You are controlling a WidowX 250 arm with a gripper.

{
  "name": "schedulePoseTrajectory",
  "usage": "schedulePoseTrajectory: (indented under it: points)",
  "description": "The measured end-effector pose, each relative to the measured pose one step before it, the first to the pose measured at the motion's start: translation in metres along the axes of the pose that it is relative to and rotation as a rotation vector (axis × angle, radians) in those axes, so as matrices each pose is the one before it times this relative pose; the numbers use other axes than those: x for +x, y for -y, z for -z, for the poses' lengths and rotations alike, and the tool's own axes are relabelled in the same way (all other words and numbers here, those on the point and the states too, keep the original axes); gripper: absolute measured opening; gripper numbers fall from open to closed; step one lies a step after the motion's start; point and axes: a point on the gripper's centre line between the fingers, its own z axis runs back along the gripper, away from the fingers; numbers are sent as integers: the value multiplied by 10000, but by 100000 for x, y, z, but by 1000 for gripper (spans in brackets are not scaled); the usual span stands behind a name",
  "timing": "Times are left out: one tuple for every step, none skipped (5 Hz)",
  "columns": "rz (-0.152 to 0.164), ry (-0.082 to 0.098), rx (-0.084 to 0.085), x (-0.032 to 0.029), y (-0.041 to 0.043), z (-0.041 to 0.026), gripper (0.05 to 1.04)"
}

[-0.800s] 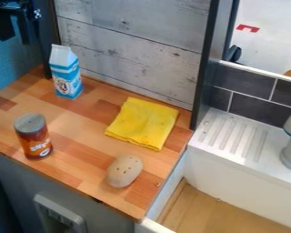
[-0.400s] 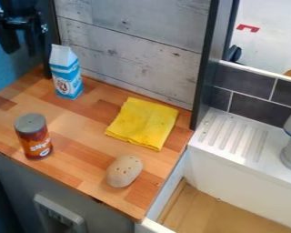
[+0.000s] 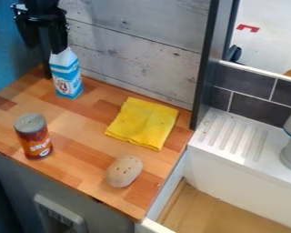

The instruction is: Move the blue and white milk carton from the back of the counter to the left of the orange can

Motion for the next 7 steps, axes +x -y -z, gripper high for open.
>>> schedulePoseTrajectory:
  points:
    - [-396,13,355,1520,211,496,1001]
    - [-368,114,338,1149,-310,-455,1001]
    - [-325,82,51,1021,-309,-9,1001]
    - [-196,-133,270,594,-601,34,1001]
    - [-134,-214,-24,185,-20,767,1001]
    - [-40,22,50,79,-78,173,1001]
    - [-4,-274,-34,-525,132,1022,1001]
